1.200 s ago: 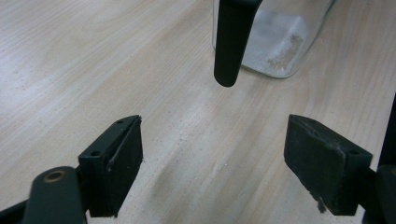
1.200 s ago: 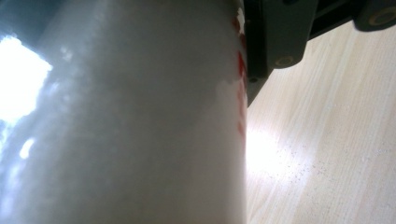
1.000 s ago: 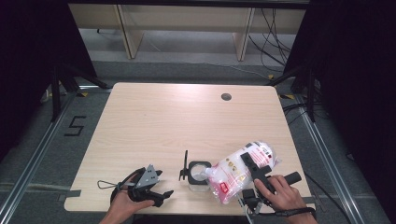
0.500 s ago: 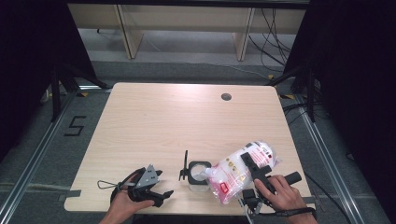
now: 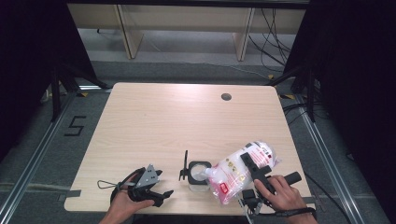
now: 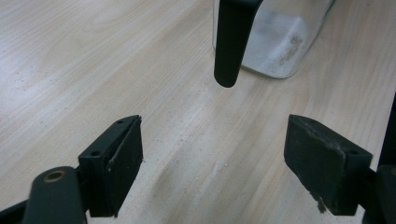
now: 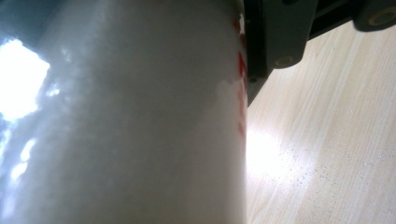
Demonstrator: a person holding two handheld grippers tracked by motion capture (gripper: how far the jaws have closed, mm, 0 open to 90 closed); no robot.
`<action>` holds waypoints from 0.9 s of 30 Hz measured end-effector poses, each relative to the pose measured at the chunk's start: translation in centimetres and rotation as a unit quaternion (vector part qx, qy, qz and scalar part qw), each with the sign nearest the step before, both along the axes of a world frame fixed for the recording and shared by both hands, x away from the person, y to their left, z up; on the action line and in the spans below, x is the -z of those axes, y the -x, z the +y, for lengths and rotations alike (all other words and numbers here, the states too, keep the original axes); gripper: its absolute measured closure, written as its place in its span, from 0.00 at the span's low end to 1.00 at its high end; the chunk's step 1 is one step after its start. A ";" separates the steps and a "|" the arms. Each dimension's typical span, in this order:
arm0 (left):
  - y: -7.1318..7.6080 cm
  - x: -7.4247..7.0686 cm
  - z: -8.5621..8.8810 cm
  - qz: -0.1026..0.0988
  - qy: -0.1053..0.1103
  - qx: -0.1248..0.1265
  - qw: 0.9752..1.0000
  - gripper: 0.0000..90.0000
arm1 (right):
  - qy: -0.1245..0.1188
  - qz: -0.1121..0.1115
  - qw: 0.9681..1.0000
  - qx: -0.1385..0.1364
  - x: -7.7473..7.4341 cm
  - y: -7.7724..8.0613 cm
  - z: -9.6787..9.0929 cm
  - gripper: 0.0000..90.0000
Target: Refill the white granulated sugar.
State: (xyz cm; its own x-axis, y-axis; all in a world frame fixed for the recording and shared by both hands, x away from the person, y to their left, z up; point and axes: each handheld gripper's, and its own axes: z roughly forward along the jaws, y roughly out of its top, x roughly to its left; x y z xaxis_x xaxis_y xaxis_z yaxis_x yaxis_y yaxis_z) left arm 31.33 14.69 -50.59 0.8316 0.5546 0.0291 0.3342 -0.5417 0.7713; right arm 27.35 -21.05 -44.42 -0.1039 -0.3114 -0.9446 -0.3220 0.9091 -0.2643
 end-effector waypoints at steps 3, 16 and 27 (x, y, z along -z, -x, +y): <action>-0.1 -0.1 0.1 0.005 -0.002 0.005 1.000 0.21 | 0.010 -0.005 1.000 -0.009 -0.2 -0.1 0.1 0.48; 0.0 -0.1 0.0 0.000 -0.004 0.006 1.000 0.21 | 0.002 0.000 1.000 0.001 0.0 0.0 0.0 0.48; 0.1 -0.1 -0.1 0.003 0.001 0.006 1.000 0.21 | 0.006 -0.004 1.000 -0.008 -0.2 -0.1 0.1 0.48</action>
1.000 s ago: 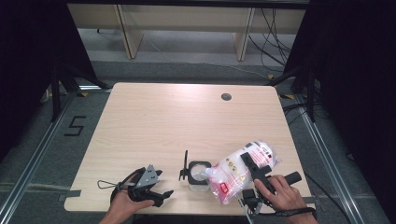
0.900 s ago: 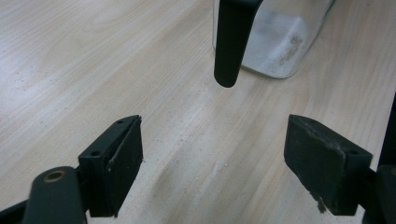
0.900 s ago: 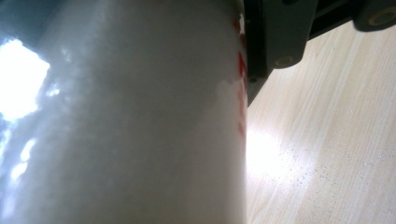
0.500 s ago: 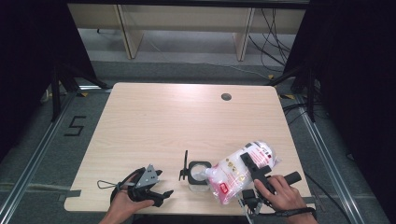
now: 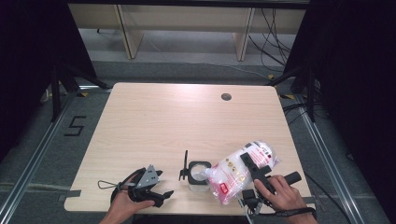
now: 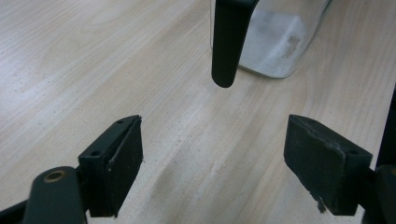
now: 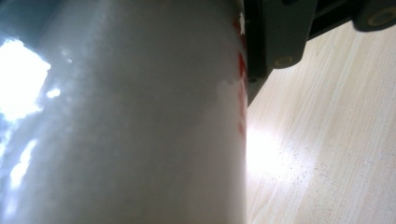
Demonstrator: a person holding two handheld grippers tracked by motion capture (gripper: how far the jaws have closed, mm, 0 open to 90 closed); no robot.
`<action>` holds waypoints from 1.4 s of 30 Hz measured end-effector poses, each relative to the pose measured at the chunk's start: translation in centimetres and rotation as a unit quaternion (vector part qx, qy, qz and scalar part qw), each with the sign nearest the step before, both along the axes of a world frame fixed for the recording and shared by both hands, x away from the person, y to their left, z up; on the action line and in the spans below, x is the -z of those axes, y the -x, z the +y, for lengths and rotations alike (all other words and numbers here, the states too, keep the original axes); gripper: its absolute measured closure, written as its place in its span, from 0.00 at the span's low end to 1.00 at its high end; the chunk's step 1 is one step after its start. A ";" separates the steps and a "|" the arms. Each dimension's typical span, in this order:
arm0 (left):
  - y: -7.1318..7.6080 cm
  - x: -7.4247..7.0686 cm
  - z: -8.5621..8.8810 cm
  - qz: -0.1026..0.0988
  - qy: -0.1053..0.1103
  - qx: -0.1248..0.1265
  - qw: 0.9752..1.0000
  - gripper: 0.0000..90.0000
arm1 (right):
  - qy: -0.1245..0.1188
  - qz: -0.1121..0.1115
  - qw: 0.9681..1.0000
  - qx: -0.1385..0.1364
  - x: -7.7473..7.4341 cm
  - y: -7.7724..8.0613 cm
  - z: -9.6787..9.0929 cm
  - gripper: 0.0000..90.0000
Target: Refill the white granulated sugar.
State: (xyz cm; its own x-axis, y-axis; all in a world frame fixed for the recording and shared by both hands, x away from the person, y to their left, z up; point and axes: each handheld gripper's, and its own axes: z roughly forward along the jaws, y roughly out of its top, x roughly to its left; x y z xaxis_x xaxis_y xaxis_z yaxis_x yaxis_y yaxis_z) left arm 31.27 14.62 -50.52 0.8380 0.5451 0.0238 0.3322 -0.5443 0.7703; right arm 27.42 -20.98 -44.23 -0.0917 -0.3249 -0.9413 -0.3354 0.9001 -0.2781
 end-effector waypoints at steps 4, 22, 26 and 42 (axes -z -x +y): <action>0.0 0.0 0.0 -0.004 0.003 -0.006 1.000 0.21 | -0.009 0.004 1.000 0.009 0.1 0.1 -0.1 0.48; -0.1 -0.1 0.2 -0.013 -0.008 0.006 1.000 0.21 | 0.008 -0.004 1.000 -0.003 -0.1 0.1 0.0 0.48; 0.0 0.0 0.1 -0.003 0.004 -0.005 1.000 0.21 | 0.006 -0.003 1.000 -0.004 -0.1 0.1 0.1 0.48; -0.1 0.0 0.3 -0.006 0.005 -0.009 1.000 0.21 | 0.007 -0.005 1.000 -0.001 -0.1 0.2 0.1 0.48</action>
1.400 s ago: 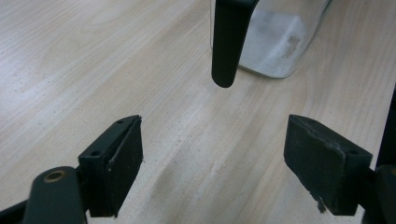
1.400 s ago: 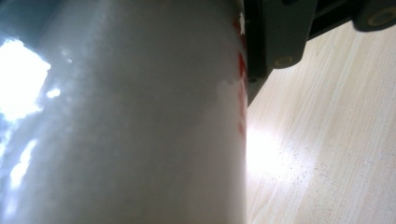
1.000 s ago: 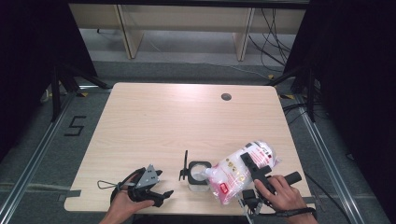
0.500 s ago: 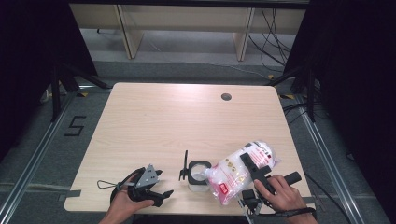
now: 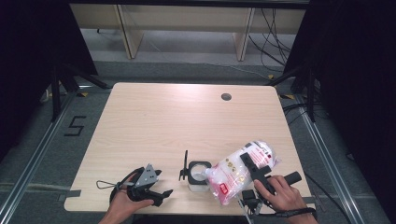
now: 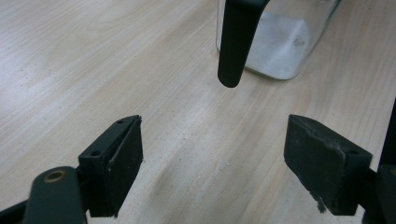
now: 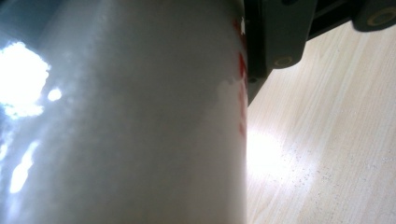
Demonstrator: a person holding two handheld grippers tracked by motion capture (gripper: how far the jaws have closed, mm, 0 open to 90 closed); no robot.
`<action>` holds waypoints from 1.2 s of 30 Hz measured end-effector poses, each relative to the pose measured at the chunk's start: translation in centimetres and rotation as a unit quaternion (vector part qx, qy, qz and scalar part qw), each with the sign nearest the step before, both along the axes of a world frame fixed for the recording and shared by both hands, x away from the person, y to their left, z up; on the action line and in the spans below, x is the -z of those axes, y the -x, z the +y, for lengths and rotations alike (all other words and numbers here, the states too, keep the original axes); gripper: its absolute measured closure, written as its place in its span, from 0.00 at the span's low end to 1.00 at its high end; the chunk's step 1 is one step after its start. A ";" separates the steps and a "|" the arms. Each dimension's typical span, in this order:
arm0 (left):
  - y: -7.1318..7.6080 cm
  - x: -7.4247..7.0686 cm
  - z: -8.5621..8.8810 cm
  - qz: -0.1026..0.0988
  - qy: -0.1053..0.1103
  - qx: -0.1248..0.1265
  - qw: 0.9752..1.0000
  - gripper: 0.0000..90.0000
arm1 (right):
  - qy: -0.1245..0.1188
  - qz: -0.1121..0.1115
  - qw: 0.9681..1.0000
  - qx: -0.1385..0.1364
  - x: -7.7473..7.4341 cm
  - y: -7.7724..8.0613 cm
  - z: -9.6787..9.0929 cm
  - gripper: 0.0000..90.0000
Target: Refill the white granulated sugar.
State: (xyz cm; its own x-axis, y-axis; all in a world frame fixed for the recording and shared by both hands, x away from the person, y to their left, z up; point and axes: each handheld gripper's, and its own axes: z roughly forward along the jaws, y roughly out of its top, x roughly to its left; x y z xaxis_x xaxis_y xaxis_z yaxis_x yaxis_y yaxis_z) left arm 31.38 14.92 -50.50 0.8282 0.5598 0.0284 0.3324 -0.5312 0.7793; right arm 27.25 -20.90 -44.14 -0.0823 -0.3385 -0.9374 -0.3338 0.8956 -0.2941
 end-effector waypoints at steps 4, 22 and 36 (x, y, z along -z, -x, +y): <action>0.1 0.0 0.0 0.004 0.003 -0.004 1.000 0.21 | 0.003 -0.002 1.000 0.001 0.0 0.0 0.0 0.48; 0.0 -0.1 0.1 0.007 -0.001 0.000 1.000 0.21 | 0.000 -0.002 1.000 0.001 0.0 0.1 -0.1 0.49; 0.2 -0.1 0.0 0.003 0.004 0.000 1.000 0.21 | 0.007 -0.007 1.000 -0.001 -0.2 0.3 0.0 0.49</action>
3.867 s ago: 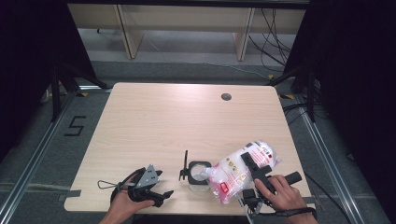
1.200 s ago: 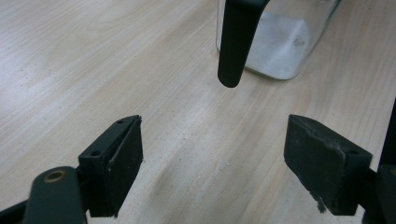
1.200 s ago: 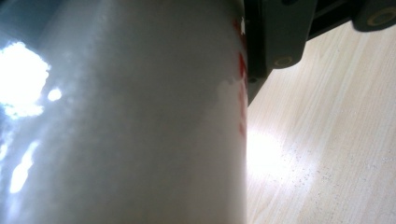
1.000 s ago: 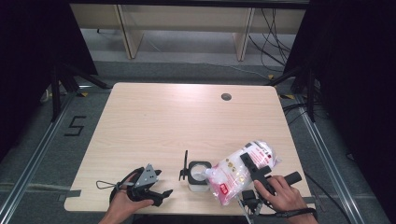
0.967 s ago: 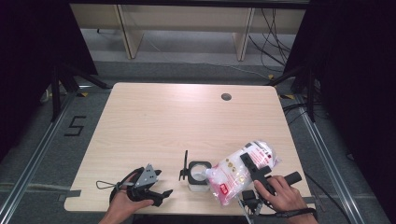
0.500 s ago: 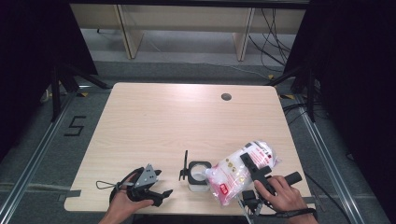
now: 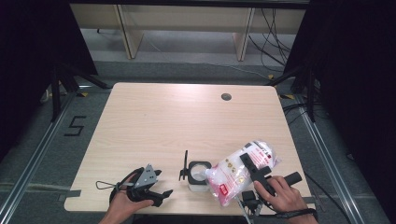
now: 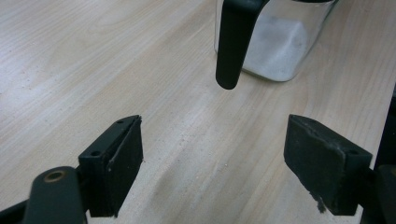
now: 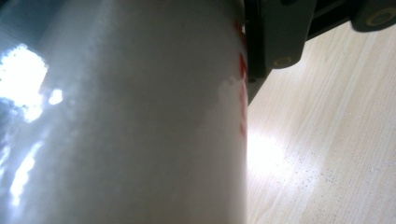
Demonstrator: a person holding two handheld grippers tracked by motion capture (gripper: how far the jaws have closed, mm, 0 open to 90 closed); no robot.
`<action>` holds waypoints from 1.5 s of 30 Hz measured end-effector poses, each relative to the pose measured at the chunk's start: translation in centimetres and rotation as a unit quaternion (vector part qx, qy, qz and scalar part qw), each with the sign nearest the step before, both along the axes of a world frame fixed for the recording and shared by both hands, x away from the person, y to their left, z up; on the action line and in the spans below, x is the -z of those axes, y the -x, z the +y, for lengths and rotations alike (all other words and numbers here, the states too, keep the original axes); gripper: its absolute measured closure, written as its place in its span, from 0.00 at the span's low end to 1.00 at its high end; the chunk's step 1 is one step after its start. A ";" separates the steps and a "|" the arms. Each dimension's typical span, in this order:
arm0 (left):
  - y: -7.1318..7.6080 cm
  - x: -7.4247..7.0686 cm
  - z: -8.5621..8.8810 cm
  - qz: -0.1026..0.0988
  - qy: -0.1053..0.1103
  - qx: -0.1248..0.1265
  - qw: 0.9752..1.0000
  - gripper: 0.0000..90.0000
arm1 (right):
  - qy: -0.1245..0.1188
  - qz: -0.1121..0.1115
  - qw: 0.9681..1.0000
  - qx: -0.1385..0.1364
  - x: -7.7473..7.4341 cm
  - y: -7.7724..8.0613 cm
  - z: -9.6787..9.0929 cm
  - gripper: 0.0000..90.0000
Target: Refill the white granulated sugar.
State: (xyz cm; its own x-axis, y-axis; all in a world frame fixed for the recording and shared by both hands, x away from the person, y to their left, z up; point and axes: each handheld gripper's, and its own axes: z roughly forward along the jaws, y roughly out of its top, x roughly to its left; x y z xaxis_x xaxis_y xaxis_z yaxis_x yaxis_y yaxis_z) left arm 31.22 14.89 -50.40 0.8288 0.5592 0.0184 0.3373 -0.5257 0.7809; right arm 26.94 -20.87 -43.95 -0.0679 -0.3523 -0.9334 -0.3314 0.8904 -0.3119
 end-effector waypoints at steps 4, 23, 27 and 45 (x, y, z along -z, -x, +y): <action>0.0 0.0 0.0 0.000 0.001 -0.002 1.000 0.21 | -0.007 0.003 1.000 -0.001 0.1 0.0 0.0 0.49; 0.1 0.0 0.0 -0.003 0.000 -0.004 1.000 0.21 | -0.007 0.002 1.000 0.004 0.3 0.0 -0.1 0.49; 0.1 0.0 0.0 -0.003 0.000 -0.004 1.000 0.22 | -0.016 0.006 1.000 0.006 0.4 0.0 -0.1 0.49; 0.1 0.0 0.0 -0.002 0.000 -0.006 1.000 0.22 | -0.004 0.000 1.000 -0.002 0.1 -0.1 -0.3 0.49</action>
